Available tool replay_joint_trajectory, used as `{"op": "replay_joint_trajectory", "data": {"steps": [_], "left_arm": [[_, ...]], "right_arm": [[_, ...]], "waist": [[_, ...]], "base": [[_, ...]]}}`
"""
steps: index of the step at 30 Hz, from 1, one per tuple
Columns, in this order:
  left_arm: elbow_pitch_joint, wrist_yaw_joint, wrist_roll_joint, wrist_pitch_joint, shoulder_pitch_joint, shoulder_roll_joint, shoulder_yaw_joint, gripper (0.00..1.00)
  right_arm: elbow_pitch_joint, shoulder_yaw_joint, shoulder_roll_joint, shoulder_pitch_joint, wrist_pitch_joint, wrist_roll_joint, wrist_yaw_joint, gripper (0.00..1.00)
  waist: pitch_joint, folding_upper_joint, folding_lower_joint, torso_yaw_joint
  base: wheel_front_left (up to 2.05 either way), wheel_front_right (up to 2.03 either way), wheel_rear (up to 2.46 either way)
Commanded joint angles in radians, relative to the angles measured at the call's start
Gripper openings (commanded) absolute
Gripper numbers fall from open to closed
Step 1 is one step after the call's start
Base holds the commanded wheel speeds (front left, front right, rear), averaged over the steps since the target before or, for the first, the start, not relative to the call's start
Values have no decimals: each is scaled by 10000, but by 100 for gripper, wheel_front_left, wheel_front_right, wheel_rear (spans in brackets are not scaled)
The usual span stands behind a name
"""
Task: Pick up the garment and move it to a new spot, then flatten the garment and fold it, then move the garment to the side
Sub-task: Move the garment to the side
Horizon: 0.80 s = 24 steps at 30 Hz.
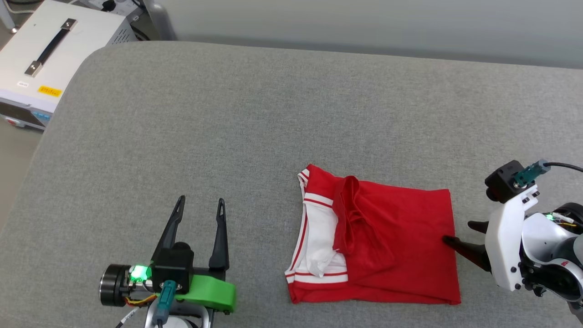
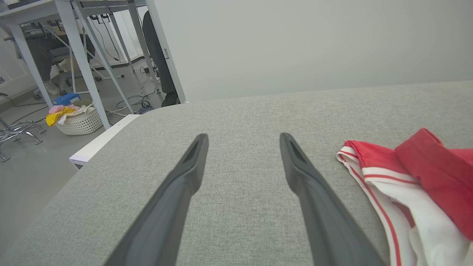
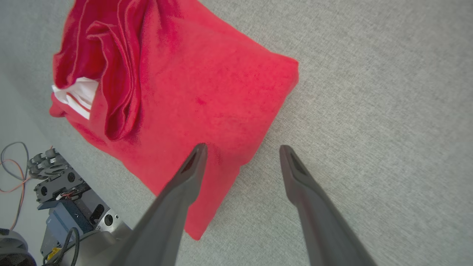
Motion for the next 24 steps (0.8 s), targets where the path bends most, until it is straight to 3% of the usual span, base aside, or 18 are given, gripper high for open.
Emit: {"op": "replay_joint_trajectory", "data": {"steps": [1, 9, 18, 19, 20, 24], "left_arm": [[-49, -22, 29, -59, -234, -46, -19, 100], [-155, -2, 23, -59, -736, -183, -185, 100], [-102, 54, 10, -59, -918, -257, -244, 100], [-88, 61, 9, -59, -914, -257, -232, 100], [-71, 71, 8, -59, -900, -253, -212, 100], [18, 52, 26, -59, -869, -234, -214, 100]], "right_arm": [[120, 114, -31, -204, 10, 19, -7, 100], [1428, 922, 426, -284, -435, 225, -7, 100], [1975, 2187, 360, 231, -794, 439, -7, 100], [1963, 2232, 340, 209, -890, 476, -7, 46], [1946, 2238, 320, 145, -1059, 501, -7, 0], [1893, 2036, 239, -275, -1853, 506, -7, 0]], "waist": [[301, 0, 0, 185], [1164, 0, 0, 530], [1386, 0, 0, 574], [1369, 0, 0, 552], [1340, 0, 0, 512], [1206, 0, 0, 421]], "base": [[0, 0, 0], [0, 0, 0], [0, 0, 0], [0, 0, 0], [0, 0, 0], [0, 0, 0]]}}
